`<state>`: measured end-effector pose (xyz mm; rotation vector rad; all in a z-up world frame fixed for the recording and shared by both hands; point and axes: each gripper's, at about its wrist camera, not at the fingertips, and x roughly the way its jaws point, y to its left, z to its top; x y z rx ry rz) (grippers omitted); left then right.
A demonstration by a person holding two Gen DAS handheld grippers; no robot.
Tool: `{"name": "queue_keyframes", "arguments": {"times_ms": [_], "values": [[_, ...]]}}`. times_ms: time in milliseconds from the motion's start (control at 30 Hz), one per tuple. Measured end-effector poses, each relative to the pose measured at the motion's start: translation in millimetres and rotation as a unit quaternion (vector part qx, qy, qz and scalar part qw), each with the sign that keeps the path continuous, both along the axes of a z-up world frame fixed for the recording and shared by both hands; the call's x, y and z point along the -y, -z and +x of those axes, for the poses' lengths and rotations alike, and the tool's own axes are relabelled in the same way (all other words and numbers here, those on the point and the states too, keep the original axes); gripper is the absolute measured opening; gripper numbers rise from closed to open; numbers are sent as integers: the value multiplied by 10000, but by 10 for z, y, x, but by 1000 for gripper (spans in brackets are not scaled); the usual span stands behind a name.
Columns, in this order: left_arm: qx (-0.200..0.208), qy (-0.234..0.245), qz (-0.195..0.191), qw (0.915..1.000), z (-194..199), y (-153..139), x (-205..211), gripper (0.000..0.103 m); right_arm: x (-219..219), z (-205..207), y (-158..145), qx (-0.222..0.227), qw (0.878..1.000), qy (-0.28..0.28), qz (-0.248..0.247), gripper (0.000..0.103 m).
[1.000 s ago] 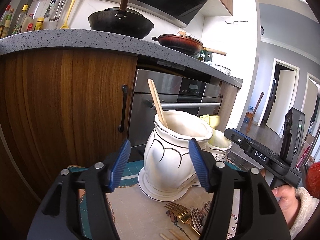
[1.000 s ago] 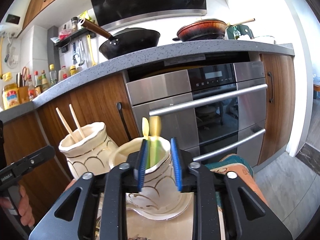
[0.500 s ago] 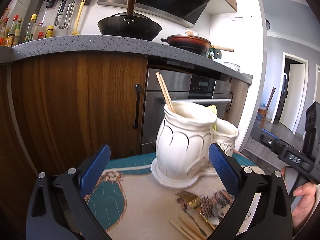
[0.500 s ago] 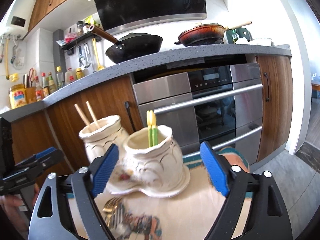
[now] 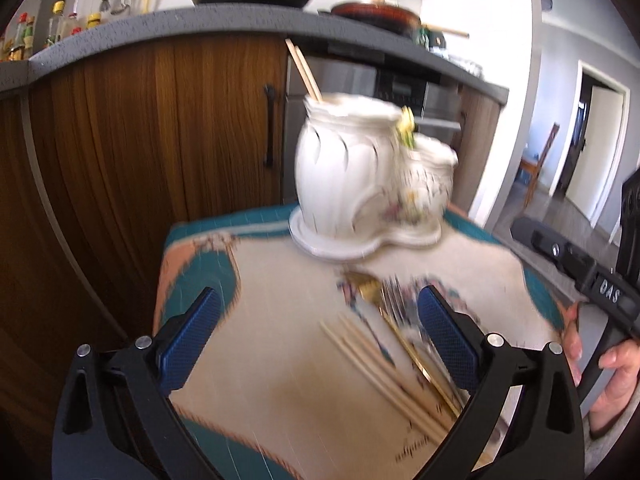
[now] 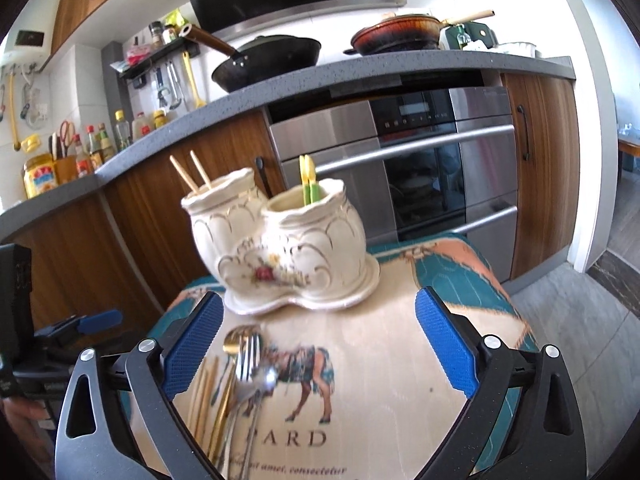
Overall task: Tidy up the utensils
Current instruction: 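Withdraw both open grippers from the holder back over the table, then grasp a wooden chopstick with the left gripper while the right grasps a silver spoon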
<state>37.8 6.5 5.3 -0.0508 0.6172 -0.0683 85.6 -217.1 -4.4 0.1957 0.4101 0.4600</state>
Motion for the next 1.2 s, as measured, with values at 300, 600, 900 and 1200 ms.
{"name": "queue_keyframes", "arguments": {"times_ms": [300,600,900,1200], "values": [[-823,1,246,9963,-78,299,182,97,0,-49,73,-183,9997,-40,-127,97],[-1331,118,342,9904,-135,493,251,79,31,-47,57,-199,9997,-98,-37,97],[-1414,251,326,9891,-85,486,354,64,28,-48,53,-199,9997,-98,-29,97],[-1474,357,431,9875,-72,480,386,44,27,-48,43,-190,9998,-93,-31,97]]}}
